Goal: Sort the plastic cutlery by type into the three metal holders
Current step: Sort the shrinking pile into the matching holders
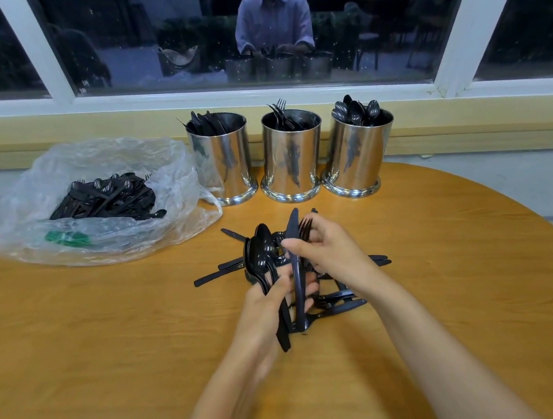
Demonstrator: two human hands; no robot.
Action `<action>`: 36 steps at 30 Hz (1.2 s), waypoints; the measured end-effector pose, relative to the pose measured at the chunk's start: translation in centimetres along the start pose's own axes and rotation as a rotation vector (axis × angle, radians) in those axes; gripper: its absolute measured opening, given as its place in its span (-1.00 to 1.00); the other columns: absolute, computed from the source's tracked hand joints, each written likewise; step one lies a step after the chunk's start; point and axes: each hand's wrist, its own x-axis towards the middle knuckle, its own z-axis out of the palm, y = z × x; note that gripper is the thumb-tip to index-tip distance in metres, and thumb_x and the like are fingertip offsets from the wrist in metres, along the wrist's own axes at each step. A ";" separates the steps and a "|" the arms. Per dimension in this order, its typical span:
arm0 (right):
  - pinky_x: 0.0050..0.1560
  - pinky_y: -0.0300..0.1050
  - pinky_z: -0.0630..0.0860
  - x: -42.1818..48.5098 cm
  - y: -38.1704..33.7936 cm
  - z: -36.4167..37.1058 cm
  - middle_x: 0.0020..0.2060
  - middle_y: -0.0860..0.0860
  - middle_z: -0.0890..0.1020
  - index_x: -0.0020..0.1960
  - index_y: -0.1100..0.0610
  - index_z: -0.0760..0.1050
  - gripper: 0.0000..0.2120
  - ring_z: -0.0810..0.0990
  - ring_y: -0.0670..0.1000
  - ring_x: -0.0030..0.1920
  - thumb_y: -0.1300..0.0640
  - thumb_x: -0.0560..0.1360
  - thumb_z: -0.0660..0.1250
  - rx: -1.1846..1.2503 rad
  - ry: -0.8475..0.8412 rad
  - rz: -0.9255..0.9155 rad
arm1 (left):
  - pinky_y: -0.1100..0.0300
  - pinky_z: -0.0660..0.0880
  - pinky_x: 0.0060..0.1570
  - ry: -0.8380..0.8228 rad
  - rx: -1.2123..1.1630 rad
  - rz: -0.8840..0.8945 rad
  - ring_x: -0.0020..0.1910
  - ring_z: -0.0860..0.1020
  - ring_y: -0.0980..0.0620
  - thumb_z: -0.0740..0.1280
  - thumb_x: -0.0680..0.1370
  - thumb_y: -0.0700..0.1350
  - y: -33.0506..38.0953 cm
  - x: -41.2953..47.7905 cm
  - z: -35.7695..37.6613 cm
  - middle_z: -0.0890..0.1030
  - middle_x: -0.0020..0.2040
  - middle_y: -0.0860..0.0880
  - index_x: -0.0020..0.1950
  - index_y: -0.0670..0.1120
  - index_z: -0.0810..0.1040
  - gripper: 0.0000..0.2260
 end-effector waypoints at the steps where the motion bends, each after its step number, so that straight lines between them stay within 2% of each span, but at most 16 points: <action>1: -0.47 -0.39 0.32 0.1 -0.1 -0.2 -0.35 0.03 0.55 0.05 0.28 0.46 -0.80 0.47 -0.19 -0.46 0.14 0.56 0.34 0.004 0.002 -0.009 | 0.14 0.58 0.09 0.035 0.031 0.010 0.07 0.66 0.05 0.14 0.69 -0.15 -0.1 0.2 -0.2 0.72 0.01 -0.01 0.19 -0.04 0.60 -0.75; 3: -0.48 -0.34 0.26 0.3 -0.2 -0.6 -0.36 0.11 0.45 0.06 0.26 0.49 -0.79 0.35 -0.09 -0.45 0.11 0.57 0.33 0.022 0.010 -0.011 | 0.29 0.51 -0.06 0.122 0.100 0.022 -0.11 0.62 0.12 0.15 0.69 -0.16 -0.3 0.7 -0.6 0.67 -0.12 0.05 0.14 -0.06 0.64 -0.74; 5: -0.48 -0.31 0.24 0.5 -0.4 -0.8 -0.32 0.14 0.45 0.07 0.15 0.55 -0.85 0.33 -0.06 -0.43 0.09 0.56 0.35 0.048 -0.007 0.018 | 0.29 0.39 -0.26 0.131 0.138 0.025 -0.33 0.42 0.14 0.16 0.69 -0.14 -0.2 0.9 -0.9 0.48 -0.27 0.05 0.07 -0.08 0.65 -0.75; 7: -0.48 -0.34 0.24 0.7 -0.7 -0.8 -0.38 0.04 0.47 0.07 0.07 0.58 -0.88 0.35 -0.14 -0.48 0.10 0.55 0.37 0.070 -0.048 0.062 | 0.27 0.31 -0.35 0.047 0.183 0.033 -0.40 0.31 0.15 0.16 0.69 -0.12 0.1 0.8 -1.1 0.40 -0.33 0.05 -0.03 -0.09 0.60 -0.76; 10: -0.48 -0.35 0.25 1.1 -0.7 -0.9 -0.39 -0.03 0.53 -0.08 0.05 0.55 -0.96 0.38 -0.16 -0.50 0.12 0.53 0.40 0.079 -0.093 0.090 | 0.31 0.29 -0.40 -0.109 0.261 0.019 -0.43 0.29 0.14 0.14 0.69 -0.11 0.5 0.3 -1.1 0.39 -0.42 0.09 -0.19 -0.05 0.53 -0.70; 15: -0.49 -0.34 0.30 1.0 -0.8 -0.3 -0.32 0.10 0.58 -0.07 0.16 0.53 -0.94 0.45 -0.10 -0.48 0.18 0.55 0.37 0.069 -0.180 0.127 | 0.28 0.21 -0.50 -0.119 0.212 -0.092 -0.51 0.25 0.13 0.21 0.67 -0.16 0.7 0.2 -1.0 0.37 -0.41 0.01 -0.06 -0.13 0.56 -0.82; 17: -0.51 -0.31 0.33 0.9 -0.7 0.2 -0.30 0.14 0.56 -0.06 0.18 0.54 -0.92 0.43 -0.04 -0.46 0.16 0.55 0.37 0.068 -0.206 0.114 | 0.28 0.16 -0.53 -0.087 0.222 -0.142 -0.56 0.20 0.13 0.17 0.68 -0.13 0.5 0.4 -1.0 0.31 -0.49 0.03 0.04 -0.28 0.53 -0.76; 19: -0.48 -0.31 0.33 1.0 -0.5 0.2 -0.32 0.11 0.51 -0.05 0.14 0.56 -0.89 0.39 -0.09 -0.46 0.09 0.53 0.39 0.048 -0.160 0.091 | 0.29 0.18 -0.54 -0.031 0.143 -0.123 -0.58 0.20 0.13 0.18 0.68 -0.06 0.5 0.5 -1.3 0.29 -0.53 0.04 0.03 -0.33 0.52 -0.67; 21: -0.48 -0.33 0.30 1.2 -0.3 -0.1 -0.33 0.09 0.49 -0.05 0.12 0.55 -0.87 0.35 -0.12 -0.48 0.05 0.52 0.41 0.050 -0.082 0.064 | 0.28 0.33 -0.48 0.046 0.055 -0.064 -0.51 0.32 0.11 0.19 0.65 -0.02 0.6 0.5 -1.7 0.39 -0.46 0.01 0.02 -0.22 0.58 -0.70; 24: -0.51 -0.33 0.28 1.5 0.4 -0.3 -0.39 0.10 0.49 -0.07 0.19 0.54 -0.82 0.34 -0.11 -0.53 0.07 0.51 0.42 0.023 0.007 0.022 | 0.19 0.60 -0.09 0.004 0.044 -0.033 -0.14 0.67 0.01 0.16 0.67 -0.05 0.6 0.3 -1.9 0.70 -0.11 -0.05 0.15 -0.14 0.60 -0.73; 25: -0.51 -0.34 0.29 1.5 0.6 -0.1 -0.43 0.10 0.49 -0.09 0.22 0.54 -0.80 0.35 -0.11 -0.54 0.07 0.50 0.44 -0.017 0.034 -0.002 | 0.12 0.61 0.01 -0.035 0.068 -0.028 -0.03 0.69 -0.03 0.15 0.68 -0.05 0.5 0.2 -1.8 0.72 -0.02 -0.08 0.17 -0.11 0.59 -0.74; 26: -0.49 -0.34 0.31 1.6 0.9 0.2 -0.47 0.08 0.50 -0.11 0.23 0.54 -0.78 0.37 -0.11 -0.55 0.07 0.49 0.45 -0.064 0.065 -0.027 | 0.08 0.61 0.06 -0.067 0.094 -0.019 -0.02 0.69 -0.04 0.14 0.68 -0.06 0.4 0.1 -1.6 0.71 0.00 -0.09 0.18 -0.10 0.58 -0.74; 27: -0.47 -0.33 0.33 1.6 1.0 0.5 -0.51 0.04 0.50 -0.13 0.24 0.54 -0.77 0.39 -0.11 -0.56 0.06 0.48 0.45 -0.105 0.099 -0.049 | 0.08 0.62 0.03 -0.085 0.128 -0.004 -0.08 0.69 -0.02 0.15 0.69 -0.08 0.3 0.1 -1.3 0.71 -0.03 -0.10 0.20 -0.11 0.57 -0.75; 30: -0.45 -0.30 0.36 1.5 1.3 1.0 -0.54 0.00 0.51 -0.16 0.25 0.54 -0.77 0.44 -0.13 -0.57 0.08 0.50 0.43 -0.124 0.154 -0.076 | 0.21 0.54 -0.26 -0.064 0.216 0.067 -0.37 0.52 0.07 0.17 0.68 -0.19 0.2 0.1 -1.1 0.59 -0.26 -0.05 0.20 -0.19 0.56 -0.79; 33: -0.47 -0.29 0.38 1.2 1.3 0.7 -0.44 0.05 0.58 -0.11 0.15 0.58 -0.88 0.44 -0.11 -0.54 0.17 0.57 0.32 -0.061 0.144 -0.088 | 0.24 0.51 -0.33 0.050 0.132 0.078 -0.40 0.49 0.09 0.19 0.67 -0.23 0.1 0.6 -1.3 0.58 -0.31 -0.02 0.16 -0.19 0.57 -0.81; 36: -0.44 -0.28 0.44 0.8 1.6 0.1 -0.31 0.03 0.63 -0.03 0.13 0.60 -0.88 0.49 -0.10 -0.46 0.23 0.59 0.29 0.006 0.138 -0.073 | 0.26 0.49 -0.39 0.107 0.083 0.082 -0.43 0.47 0.11 0.21 0.65 -0.24 0.3 0.8 -1.6 0.66 -0.25 -0.04 0.13 -0.20 0.55 -0.85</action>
